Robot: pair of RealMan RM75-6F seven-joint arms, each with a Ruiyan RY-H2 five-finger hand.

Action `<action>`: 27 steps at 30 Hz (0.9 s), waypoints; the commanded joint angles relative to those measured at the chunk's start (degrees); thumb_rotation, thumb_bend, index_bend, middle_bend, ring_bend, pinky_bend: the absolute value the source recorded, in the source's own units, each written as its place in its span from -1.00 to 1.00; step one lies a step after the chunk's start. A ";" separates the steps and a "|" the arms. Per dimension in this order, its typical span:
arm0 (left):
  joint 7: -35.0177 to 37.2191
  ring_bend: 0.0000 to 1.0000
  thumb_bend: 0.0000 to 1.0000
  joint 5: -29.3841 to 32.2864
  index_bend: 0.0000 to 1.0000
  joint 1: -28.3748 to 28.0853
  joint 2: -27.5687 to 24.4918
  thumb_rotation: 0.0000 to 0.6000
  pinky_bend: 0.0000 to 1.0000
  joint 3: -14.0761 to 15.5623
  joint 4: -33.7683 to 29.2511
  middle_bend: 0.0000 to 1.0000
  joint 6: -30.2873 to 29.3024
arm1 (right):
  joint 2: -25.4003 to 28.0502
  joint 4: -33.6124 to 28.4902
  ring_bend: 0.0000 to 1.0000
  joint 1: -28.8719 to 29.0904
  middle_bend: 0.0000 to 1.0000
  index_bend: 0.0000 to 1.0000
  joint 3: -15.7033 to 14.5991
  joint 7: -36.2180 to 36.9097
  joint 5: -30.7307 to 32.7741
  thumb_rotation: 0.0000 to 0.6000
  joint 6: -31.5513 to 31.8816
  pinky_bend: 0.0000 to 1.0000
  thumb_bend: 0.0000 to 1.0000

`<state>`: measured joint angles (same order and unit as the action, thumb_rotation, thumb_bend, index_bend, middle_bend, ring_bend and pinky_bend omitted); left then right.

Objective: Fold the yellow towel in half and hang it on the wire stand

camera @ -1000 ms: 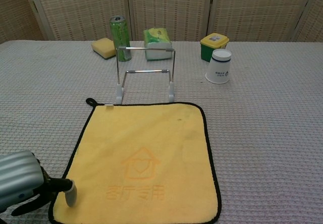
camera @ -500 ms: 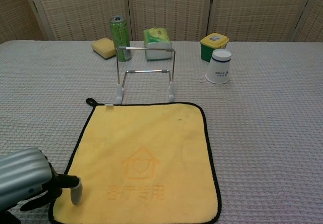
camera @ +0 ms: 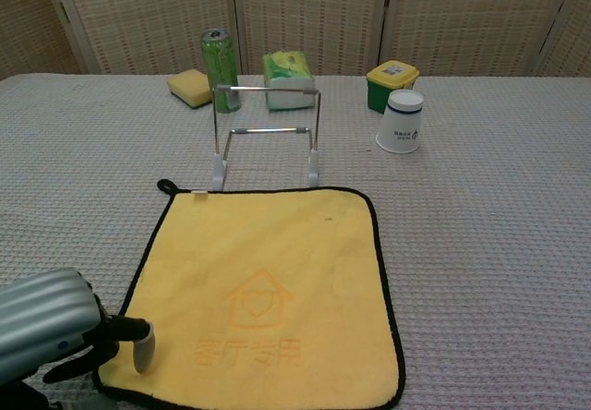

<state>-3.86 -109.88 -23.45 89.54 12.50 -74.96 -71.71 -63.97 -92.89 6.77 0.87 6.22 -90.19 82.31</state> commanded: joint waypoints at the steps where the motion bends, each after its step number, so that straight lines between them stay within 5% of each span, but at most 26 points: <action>1: 0.21 0.70 -0.21 -0.10 -0.05 -0.08 0.16 1.00 0.78 0.03 0.18 0.82 -0.39 | -0.03 0.00 -0.38 0.02 -0.32 -0.55 -0.02 0.01 -0.02 1.00 -0.04 -0.44 -0.34; 7: 1.21 0.70 -0.12 -0.43 0.01 -0.37 0.57 1.00 0.78 0.27 0.58 0.83 -1.15 | -0.27 -0.19 -0.37 0.24 -0.32 -0.55 -0.27 0.05 -0.64 1.00 -0.29 -0.42 -0.34; 16: 1.99 0.71 -0.05 -0.27 0.15 -0.54 1.15 1.00 0.79 0.35 1.51 0.84 -1.89 | -1.42 -2.43 -0.27 3.72 -0.27 -0.55 -1.58 -0.20 -6.72 1.00 -3.21 -0.10 -0.34; 27: 1.54 0.72 -0.05 0.21 0.15 -0.48 0.87 1.00 0.79 0.49 0.71 0.84 -2.27 | -5.78 -5.28 0.32 14.57 0.15 -0.43 -2.90 -0.92 -16.04 1.00 -14.73 0.61 -0.34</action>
<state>-2.28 -109.69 -23.94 90.45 12.97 -74.20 -73.96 -68.42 -97.51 19.27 -1.51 5.43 -104.60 69.87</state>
